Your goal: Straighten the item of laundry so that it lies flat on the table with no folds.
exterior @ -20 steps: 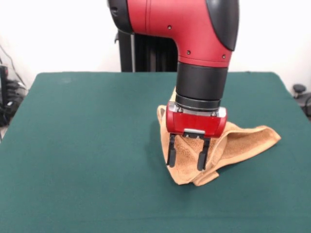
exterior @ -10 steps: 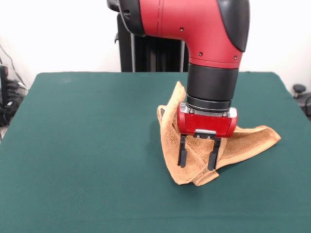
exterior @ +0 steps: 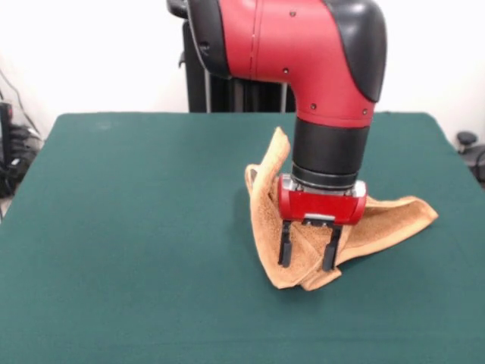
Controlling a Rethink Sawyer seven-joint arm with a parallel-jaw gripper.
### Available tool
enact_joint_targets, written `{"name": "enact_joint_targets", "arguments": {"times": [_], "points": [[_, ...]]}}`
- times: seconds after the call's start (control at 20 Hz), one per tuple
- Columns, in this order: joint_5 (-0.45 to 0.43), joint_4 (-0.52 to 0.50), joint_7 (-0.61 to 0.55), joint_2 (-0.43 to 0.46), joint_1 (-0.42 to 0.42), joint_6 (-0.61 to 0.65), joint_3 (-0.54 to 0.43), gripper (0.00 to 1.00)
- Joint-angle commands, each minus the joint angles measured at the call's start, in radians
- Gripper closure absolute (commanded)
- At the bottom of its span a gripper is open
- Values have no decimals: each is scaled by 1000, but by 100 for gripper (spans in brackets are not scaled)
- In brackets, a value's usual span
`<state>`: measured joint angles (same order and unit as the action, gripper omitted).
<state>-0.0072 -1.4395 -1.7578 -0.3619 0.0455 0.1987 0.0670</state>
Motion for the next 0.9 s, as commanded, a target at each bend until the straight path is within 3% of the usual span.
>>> {"name": "enact_joint_targets", "arguments": {"times": [0.05, 0.85, 0.9], "points": [[-33, 15, -68, 137, 13, 3, -126, 0], [-76, 58, -59, 204, 49, -89, -158, 0], [-82, 63, -66, 204, 46, -77, -154, 100]]}}
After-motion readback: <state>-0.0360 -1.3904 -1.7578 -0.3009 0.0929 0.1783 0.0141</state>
